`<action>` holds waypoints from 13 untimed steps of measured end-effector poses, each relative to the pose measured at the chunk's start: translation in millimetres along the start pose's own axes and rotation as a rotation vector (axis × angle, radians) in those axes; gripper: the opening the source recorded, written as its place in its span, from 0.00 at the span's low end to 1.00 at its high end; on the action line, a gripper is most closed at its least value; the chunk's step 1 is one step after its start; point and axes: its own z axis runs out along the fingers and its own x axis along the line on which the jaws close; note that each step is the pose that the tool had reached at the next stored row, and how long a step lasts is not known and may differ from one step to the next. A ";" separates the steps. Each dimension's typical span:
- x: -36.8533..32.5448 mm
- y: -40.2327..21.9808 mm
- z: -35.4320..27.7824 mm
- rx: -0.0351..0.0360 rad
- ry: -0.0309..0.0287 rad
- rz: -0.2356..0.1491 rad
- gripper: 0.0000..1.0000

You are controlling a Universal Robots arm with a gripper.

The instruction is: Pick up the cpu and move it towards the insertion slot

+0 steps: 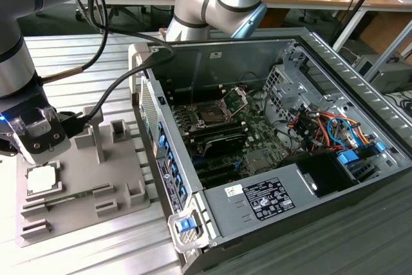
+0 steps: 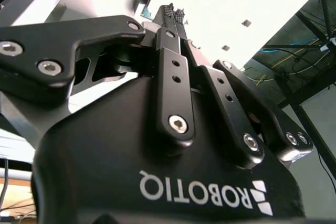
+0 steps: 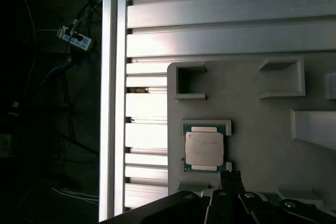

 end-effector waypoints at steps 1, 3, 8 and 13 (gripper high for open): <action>0.3 0.0 0.2 0.0000 0.0000 0.000 0.11; 0.6 0.0 0.4 0.0002 0.0001 0.000 0.11; 0.8 0.0 1.3 0.0001 0.0001 0.000 0.11; 0.9 -0.1 3.1 0.0001 0.0001 0.000 0.11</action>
